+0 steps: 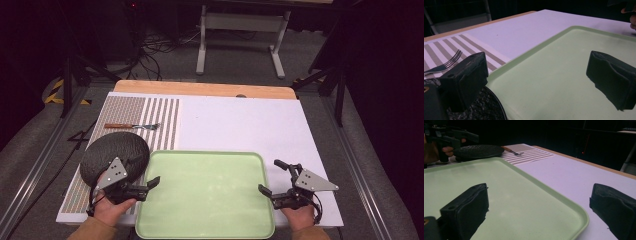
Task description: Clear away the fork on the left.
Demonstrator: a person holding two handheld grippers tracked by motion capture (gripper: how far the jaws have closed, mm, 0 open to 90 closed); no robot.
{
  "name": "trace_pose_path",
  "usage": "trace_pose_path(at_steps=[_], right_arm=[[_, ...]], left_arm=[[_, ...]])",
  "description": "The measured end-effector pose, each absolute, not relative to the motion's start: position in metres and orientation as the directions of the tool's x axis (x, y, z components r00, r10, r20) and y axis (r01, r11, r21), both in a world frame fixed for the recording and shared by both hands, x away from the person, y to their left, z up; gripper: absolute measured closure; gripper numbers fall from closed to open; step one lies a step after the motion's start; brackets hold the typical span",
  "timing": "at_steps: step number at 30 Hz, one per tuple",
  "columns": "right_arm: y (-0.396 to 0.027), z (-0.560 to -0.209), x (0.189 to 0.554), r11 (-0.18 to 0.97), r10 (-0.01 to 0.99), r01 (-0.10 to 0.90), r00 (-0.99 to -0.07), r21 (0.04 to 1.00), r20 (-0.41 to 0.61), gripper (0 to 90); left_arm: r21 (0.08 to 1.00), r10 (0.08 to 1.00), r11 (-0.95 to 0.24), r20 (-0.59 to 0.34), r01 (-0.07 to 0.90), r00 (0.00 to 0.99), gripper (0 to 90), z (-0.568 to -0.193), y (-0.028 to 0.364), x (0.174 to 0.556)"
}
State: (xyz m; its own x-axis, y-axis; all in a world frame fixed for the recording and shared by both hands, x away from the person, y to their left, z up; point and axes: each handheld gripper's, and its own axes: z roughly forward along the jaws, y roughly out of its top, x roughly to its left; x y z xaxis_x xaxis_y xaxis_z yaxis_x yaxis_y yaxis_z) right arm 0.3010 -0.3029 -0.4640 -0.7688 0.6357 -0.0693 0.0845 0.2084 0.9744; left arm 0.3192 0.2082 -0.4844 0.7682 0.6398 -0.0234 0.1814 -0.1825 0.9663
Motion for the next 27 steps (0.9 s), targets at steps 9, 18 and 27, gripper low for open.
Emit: trace_pose_path(at_steps=[9,18,27], right_arm=[[-0.303,-0.464,0.302,0.21,0.631,0.1,-0.774,0.973,-0.056,3.7],[-0.303,-0.464,0.303,0.211,0.632,0.104,-0.773,0.972,-0.054,3.7],[-0.303,-0.464,0.303,0.209,0.633,0.103,-0.772,0.973,-0.054,3.7]], left_arm=[[0.967,0.642,-0.164,-0.048,0.197,0.766,4.9,-0.481,0.209,0.32],[0.961,0.624,-0.18,-0.054,0.211,0.779,10.9,-0.47,0.211,0.32],[0.96,0.606,-0.202,-0.034,0.196,0.795,10.5,-0.458,0.209,0.325]])
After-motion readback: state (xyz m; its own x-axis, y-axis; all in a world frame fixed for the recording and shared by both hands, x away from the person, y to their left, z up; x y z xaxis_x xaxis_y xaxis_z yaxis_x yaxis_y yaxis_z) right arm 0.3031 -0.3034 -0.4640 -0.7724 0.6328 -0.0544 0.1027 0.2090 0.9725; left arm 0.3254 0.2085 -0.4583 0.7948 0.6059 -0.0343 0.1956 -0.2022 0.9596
